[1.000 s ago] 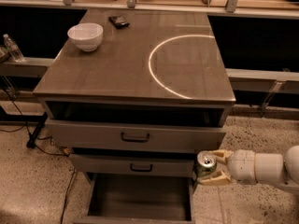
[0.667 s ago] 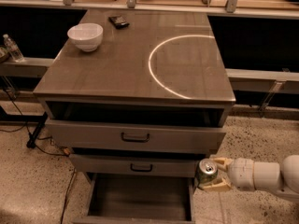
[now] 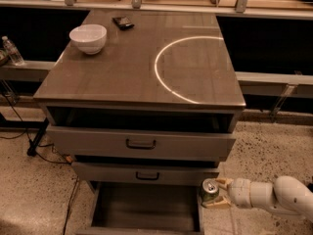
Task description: Place green can into bottom drawer
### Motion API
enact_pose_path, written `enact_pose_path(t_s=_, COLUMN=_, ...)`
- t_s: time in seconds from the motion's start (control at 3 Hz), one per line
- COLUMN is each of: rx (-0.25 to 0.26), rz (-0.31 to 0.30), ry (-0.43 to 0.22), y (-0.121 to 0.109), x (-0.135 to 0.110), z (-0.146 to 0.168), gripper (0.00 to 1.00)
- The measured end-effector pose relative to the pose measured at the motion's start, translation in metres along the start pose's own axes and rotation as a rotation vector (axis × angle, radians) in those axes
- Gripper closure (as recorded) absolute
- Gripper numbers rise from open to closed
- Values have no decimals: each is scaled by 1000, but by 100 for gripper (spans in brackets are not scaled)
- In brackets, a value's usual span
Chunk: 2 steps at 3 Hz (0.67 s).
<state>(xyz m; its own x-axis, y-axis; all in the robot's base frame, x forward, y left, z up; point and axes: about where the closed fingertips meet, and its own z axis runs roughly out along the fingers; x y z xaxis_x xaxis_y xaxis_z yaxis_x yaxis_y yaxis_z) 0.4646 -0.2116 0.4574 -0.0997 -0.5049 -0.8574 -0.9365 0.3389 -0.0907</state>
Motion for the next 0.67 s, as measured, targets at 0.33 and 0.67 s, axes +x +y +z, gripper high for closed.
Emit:
enact_pose_path(t_s=0.33, rx=0, rz=0, ry=0, y=0, x=0, z=0, gripper=100)
enact_pose_path(t_s=0.67, rx=0, rz=14, ry=-9, y=2, x=11, z=8, gripper=100)
